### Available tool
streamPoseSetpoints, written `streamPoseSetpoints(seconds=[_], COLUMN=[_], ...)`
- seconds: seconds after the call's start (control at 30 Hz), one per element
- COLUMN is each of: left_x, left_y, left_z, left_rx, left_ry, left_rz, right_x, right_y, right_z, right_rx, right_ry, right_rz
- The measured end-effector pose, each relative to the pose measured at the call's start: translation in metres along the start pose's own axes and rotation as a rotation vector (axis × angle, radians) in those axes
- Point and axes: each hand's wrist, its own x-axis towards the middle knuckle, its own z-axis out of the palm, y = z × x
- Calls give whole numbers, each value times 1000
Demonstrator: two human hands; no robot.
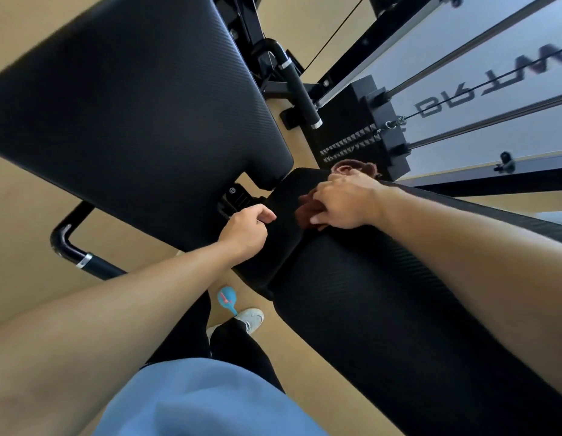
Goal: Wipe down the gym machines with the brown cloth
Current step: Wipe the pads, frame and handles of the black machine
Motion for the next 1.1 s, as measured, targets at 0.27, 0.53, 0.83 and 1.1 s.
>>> streamPoseSetpoints(seconds=[0.27, 0.53, 0.83, 1.1], left_x=[4, 4, -54, -141], left_y=[-20, -40, -57, -42], left_z=[-22, -15, 5, 43], left_rx=[19, 19, -38, -184], left_ry=[29, -37, 117, 428], left_rz=[-45, -124, -172, -89], right_x=[-7, 4, -48, -205], right_y=[-68, 33, -146, -139], right_z=[22, 4, 42, 14], right_rx=[71, 55, -143, -425], right_ry=[-31, -15, -115, -289], right_rz=[-315, 39, -551, -559])
